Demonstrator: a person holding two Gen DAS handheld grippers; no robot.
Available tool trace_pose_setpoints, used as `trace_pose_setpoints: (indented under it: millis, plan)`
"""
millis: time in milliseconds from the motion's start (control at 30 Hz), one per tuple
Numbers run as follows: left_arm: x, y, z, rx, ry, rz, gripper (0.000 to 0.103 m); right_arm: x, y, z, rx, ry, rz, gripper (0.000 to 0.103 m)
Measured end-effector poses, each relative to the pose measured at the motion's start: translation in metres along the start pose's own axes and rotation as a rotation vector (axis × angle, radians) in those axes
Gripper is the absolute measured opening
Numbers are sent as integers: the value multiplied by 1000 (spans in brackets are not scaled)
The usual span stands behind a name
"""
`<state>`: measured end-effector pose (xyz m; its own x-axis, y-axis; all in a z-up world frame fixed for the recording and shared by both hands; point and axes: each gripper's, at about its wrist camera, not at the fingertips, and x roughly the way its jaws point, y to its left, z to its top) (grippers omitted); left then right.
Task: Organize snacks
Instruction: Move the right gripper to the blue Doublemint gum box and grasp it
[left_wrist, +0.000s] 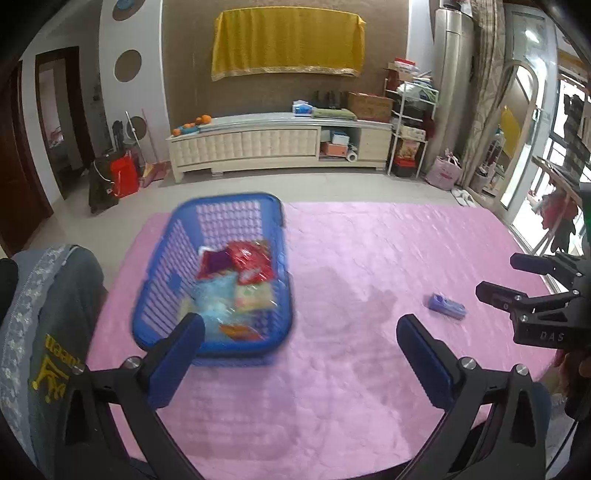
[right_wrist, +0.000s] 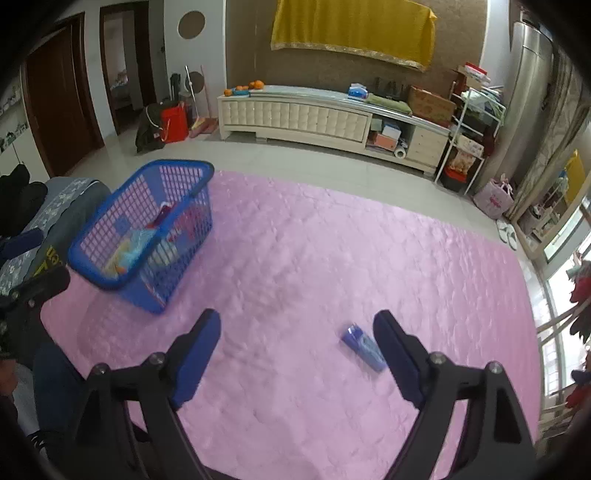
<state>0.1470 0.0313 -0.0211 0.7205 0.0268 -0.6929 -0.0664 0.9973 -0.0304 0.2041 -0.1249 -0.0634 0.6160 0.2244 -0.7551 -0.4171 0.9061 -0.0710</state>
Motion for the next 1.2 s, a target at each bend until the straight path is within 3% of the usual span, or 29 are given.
trace_pose_setpoints:
  millis: [233,433,533,633,767,867,1200]
  plan:
    - [19,-44,-35,5,-1,-26,103,-3,-29,-40,17,-46,14,102]
    - [40,-71,-53,-5,58,-64,103,-5,-41,-59,-50,-136,-18,102]
    - [54,-79,-55,-6,84,-73,103,18,-46,-65,-86,-51,-43,102]
    - [66,-86,-55,-13,99,-75,103,35,-61,-69,-9,-6,53,102]
    - [86,-87,-52,-37,130,-84,103,59,-81,-68,38,33,109,102]
    - [104,-90,-47,-45,154,-81,103,72,-90,-67,43,36,119,102]
    - [155,-121,-42,3,218,-71,103,115,-102,-56,-114,42,108,102]
